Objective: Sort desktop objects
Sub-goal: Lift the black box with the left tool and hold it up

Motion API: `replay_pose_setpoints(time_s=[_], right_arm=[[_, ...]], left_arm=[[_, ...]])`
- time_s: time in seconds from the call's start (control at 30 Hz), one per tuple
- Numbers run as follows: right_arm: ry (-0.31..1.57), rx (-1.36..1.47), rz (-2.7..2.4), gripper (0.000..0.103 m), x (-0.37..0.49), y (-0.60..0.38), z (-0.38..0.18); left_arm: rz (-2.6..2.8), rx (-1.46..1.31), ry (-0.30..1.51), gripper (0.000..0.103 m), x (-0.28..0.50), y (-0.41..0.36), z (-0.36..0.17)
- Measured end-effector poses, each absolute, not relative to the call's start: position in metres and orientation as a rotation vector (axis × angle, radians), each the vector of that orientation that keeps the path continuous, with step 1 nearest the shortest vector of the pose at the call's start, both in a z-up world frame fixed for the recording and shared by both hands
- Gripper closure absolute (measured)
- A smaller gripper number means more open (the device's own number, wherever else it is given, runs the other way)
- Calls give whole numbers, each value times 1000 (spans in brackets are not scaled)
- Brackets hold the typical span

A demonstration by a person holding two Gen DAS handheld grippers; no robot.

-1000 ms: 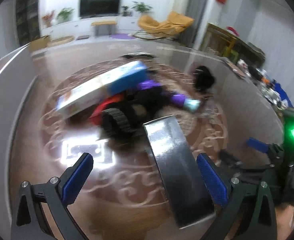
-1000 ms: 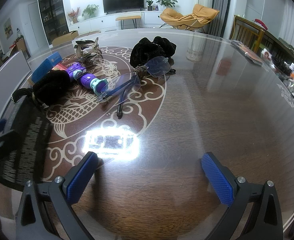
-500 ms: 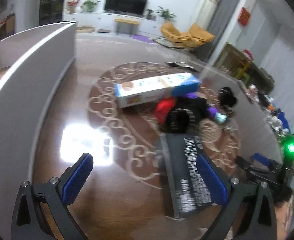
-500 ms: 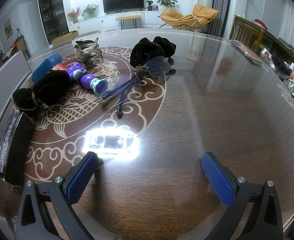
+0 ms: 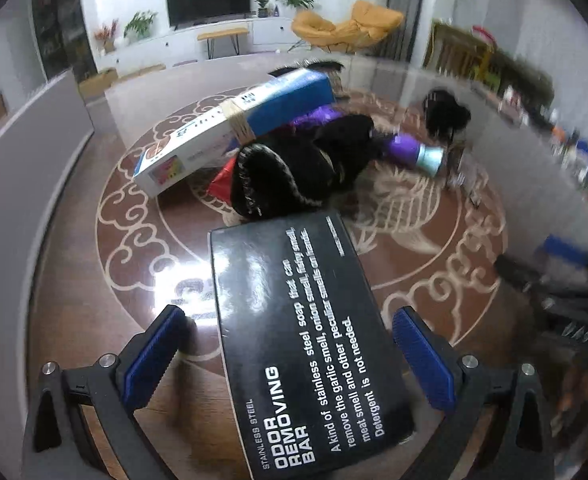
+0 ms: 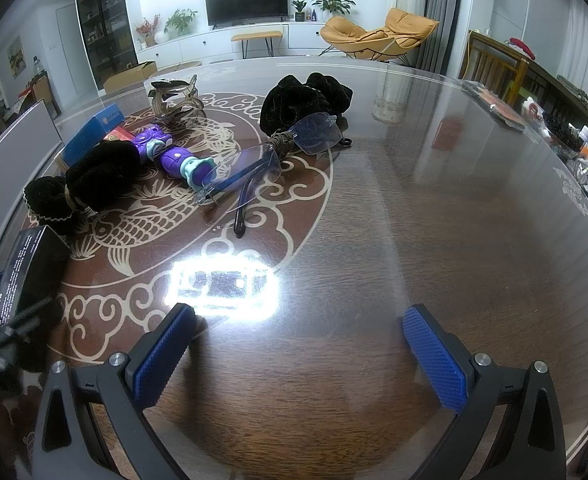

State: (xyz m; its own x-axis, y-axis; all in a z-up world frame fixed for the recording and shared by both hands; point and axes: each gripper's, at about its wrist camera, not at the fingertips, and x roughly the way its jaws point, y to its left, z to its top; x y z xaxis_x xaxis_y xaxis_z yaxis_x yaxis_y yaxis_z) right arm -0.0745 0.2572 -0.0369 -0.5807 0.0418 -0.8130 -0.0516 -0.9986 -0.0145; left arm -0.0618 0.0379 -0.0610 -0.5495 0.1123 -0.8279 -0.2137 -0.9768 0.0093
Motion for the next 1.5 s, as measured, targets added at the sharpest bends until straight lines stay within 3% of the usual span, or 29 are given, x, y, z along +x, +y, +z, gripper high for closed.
replay_pose_setpoints(time_s=[1.5], right_arm=[[16, -1413, 2748, 0, -74, 257, -37]], left_arm=[[2632, -1395, 134, 0, -61, 34, -64]])
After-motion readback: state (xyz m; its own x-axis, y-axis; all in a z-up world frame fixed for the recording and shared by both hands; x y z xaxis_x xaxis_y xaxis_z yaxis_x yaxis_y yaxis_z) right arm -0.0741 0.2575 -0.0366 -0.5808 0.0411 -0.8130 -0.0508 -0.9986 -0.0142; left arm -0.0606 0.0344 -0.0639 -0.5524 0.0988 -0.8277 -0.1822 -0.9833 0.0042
